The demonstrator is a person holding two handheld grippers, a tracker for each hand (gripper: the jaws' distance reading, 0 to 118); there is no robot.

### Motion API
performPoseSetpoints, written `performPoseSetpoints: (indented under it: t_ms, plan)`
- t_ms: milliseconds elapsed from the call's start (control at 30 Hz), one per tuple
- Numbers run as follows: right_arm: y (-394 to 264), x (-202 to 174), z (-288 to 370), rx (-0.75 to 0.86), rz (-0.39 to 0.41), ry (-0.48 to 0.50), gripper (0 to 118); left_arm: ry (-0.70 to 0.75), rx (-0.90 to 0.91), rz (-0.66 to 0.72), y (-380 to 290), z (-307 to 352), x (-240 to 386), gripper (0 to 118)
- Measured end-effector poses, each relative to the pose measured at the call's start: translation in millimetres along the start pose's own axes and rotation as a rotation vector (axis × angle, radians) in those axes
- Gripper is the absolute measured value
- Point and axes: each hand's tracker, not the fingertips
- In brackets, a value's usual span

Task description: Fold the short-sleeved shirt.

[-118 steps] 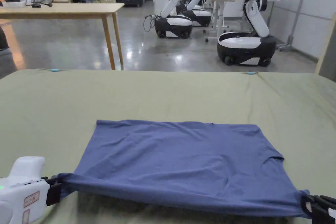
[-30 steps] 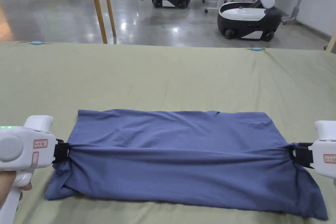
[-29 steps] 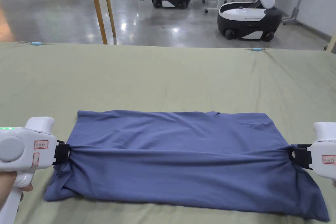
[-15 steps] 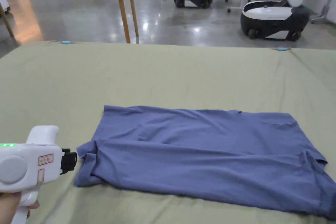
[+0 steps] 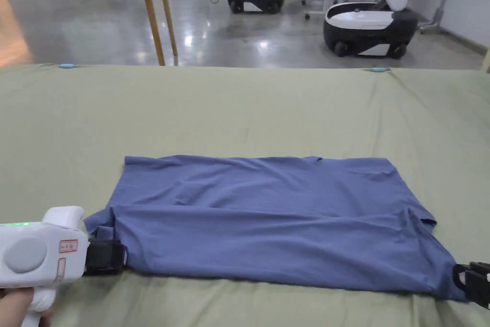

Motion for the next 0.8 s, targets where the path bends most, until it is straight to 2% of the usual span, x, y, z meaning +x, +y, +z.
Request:
performPoseSetpoints:
  t_ms: [67, 100, 133, 167, 200, 233, 267, 300, 400, 433, 467, 500, 567, 667, 800]
  plan:
    - [1.1, -1.6, -2.6, -0.004, 0.013, 0.006, 4, -0.013, -0.002, 0.011, -1.7, 1.6, 3.4, 60]
    - [2.3, -2.4, -3.7, -0.006, 0.017, 0.008, 20, -0.021, -0.003, 0.013, -0.9, -1.6, 1.9, 48]
    - [3.6, -2.0, -4.4, -0.008, 0.022, 0.013, 52, -0.028, 0.007, -0.007, -1.0, 0.9, 2.7, 30]
    - [5.9, -2.8, -5.8, -0.015, 0.028, 0.023, 89, -0.046, 0.0, -0.023, -0.3, 3.2, 3.7, 13]
    - [7.7, -4.4, -9.9, -0.026, 0.043, 0.022, 100, -0.004, 0.007, -0.068, -0.8, 5.4, 5.2, 9]
    - [8.4, -5.6, -15.0, -0.048, 0.062, 0.021, 100, 0.044, 0.032, -0.088, 1.0, 3.1, 0.4, 9]
    - [9.2, -6.1, -18.6, -0.046, 0.071, 0.024, 118, 0.001, 0.019, -0.063, 2.5, 2.8, -5.0, 8]
    - [10.6, -6.6, -20.9, -0.038, 0.08, 0.02, 117, -0.029, 0.005, -0.014, 4.0, 2.5, -9.3, 8]
    - [12.7, -2.8, -36.0, -0.063, 0.049, 0.029, 113, -0.023, 0.016, -0.033, 4.9, 5.5, -3.8, 8]
    - [13.2, -1.0, -40.1, -0.087, 0.028, 0.039, 101, -0.018, 0.015, -0.042, 5.4, 5.7, -1.8, 8]
    - [13.7, 0.9, -43.5, -0.097, 0.019, 0.044, 54, -0.015, 0.014, -0.049, 5.5, 6.6, 0.4, 8]
    - [12.7, 0.9, -45.9, -0.097, 0.017, 0.038, 15, -0.017, 0.014, -0.057, 5.2, 9.8, 2.5, 8]
    - [9.6, -3.8, -42.3, -0.089, 0.022, 0.028, 8, -0.009, 0.023, -0.064, 5.7, 15.9, 6.1, 8]
    - [7.6, -11.3, -30.6, -0.071, 0.065, 0.007, 7, 0.021, 0.041, -0.087, 9.1, 25.4, 5.3, 8]
    - [7.7, -10.2, -11.6, -0.053, 0.066, 0.012, 6, 0.02, 0.043, -0.098, 7.4, 32.4, 0.7, 8]
